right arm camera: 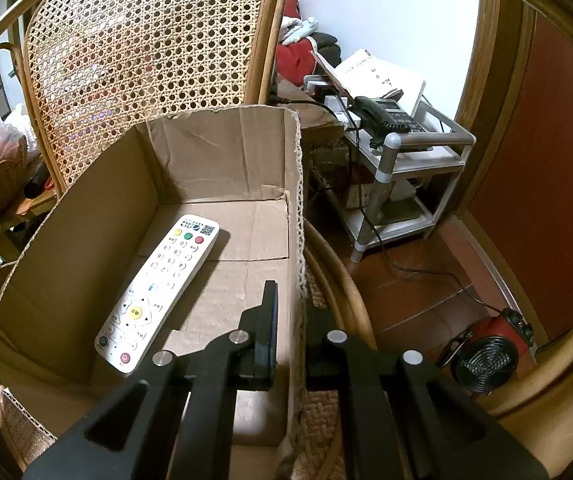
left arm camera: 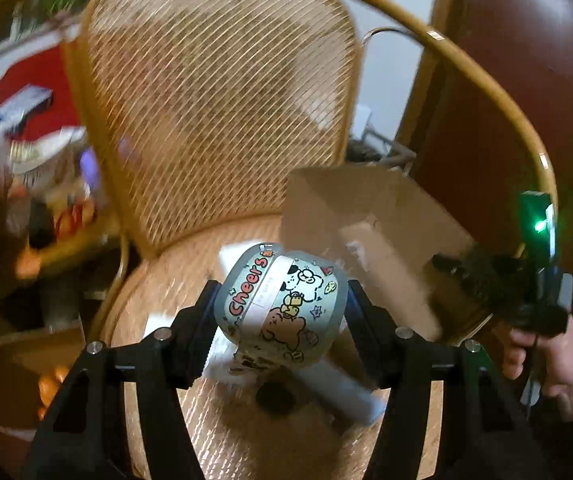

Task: Organize rigid objects
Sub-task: 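Carry the Cheers tin into the box and release it beside the remote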

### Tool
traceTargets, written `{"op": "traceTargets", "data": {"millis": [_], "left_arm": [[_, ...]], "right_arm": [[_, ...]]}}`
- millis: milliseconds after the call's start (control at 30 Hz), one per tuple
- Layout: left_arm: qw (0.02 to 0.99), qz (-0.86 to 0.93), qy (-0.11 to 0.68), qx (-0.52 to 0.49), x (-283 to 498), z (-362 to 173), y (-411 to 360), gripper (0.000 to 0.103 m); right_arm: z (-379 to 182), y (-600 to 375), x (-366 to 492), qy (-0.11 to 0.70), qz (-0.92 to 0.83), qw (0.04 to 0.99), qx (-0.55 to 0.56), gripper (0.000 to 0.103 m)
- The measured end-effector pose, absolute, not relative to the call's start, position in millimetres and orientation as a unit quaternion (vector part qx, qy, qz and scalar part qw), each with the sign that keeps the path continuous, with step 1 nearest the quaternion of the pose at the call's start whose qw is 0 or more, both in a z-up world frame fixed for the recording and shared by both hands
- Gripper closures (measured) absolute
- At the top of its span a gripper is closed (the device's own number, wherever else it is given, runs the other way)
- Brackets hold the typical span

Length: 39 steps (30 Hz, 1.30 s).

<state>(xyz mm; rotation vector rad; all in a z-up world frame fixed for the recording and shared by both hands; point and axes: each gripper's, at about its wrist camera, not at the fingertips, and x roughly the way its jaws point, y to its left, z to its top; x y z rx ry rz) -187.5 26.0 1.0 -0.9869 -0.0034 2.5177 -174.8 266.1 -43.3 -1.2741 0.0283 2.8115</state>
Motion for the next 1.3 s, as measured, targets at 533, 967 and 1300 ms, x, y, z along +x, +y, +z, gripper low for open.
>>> {"op": "traceTargets", "data": {"millis": [533, 967, 1300], "left_arm": [[0.325, 0.876, -0.006, -0.355, -186, 18, 121, 0.043], [0.293, 0.863, 0.024, -0.410, -191, -25, 157, 0.043], [0.299, 0.862, 0.017, -0.410, -191, -25, 152, 0.041]], "right_arm": [[-43, 264, -177, 0.011, 0.910, 0.026, -0.413, 0.093], [-43, 264, -178, 0.011, 0.911, 0.022, -0.411, 0.092], [-43, 266, -175, 0.009, 0.912, 0.019, -0.409, 0.092]]}}
